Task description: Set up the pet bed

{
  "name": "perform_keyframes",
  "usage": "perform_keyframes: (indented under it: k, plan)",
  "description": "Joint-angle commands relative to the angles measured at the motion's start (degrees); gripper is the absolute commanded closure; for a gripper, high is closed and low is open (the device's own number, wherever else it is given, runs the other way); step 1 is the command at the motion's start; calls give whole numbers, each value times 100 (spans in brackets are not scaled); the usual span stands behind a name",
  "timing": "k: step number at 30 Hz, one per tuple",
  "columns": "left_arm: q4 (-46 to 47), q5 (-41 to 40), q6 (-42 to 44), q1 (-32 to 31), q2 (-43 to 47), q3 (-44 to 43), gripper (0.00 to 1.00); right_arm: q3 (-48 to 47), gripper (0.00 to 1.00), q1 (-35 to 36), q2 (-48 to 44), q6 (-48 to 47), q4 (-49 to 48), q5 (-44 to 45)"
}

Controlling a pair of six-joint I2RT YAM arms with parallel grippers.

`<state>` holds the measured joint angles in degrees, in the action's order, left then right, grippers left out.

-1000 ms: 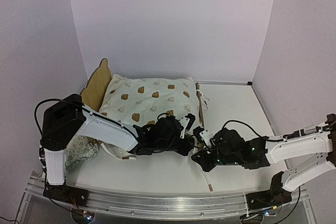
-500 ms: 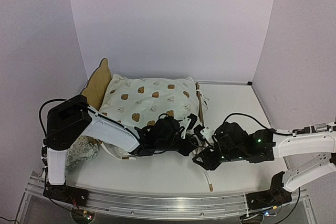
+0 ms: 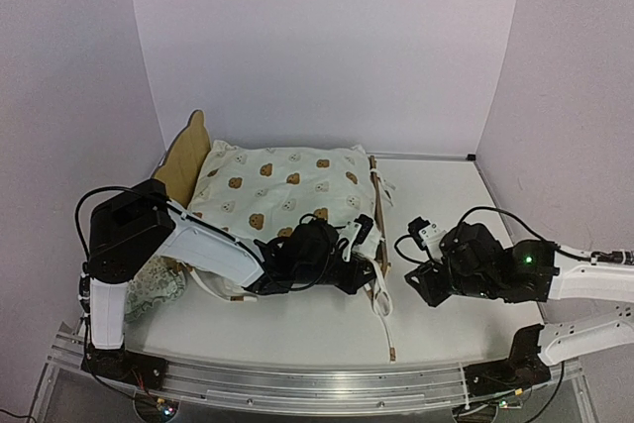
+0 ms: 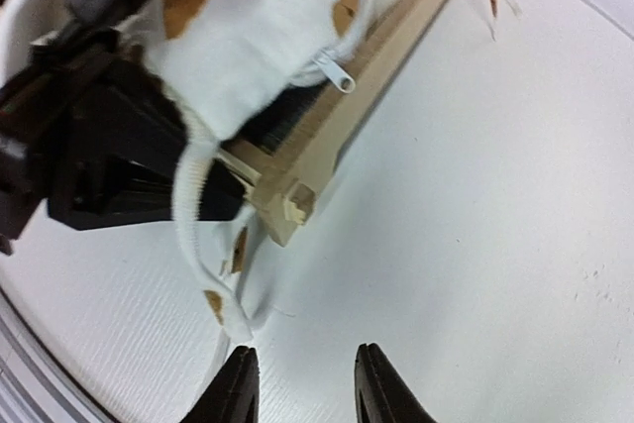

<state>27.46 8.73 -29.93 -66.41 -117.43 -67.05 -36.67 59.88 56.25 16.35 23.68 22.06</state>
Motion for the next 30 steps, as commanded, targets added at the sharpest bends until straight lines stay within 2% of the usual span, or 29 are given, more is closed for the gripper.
perform_keyframes:
  k: [1,18,30]
  plan:
    - [250,76,86,58,-81,-101,100,126,69,-250,395,-17,-94,352]
    - [242,207,23,58,-13,-86,100,428,75,-425,1843,-176,-2160,-1192]
    - [288,283,-18,58,89,16,100,608,75,-491,2165,164,-3090,-1400]
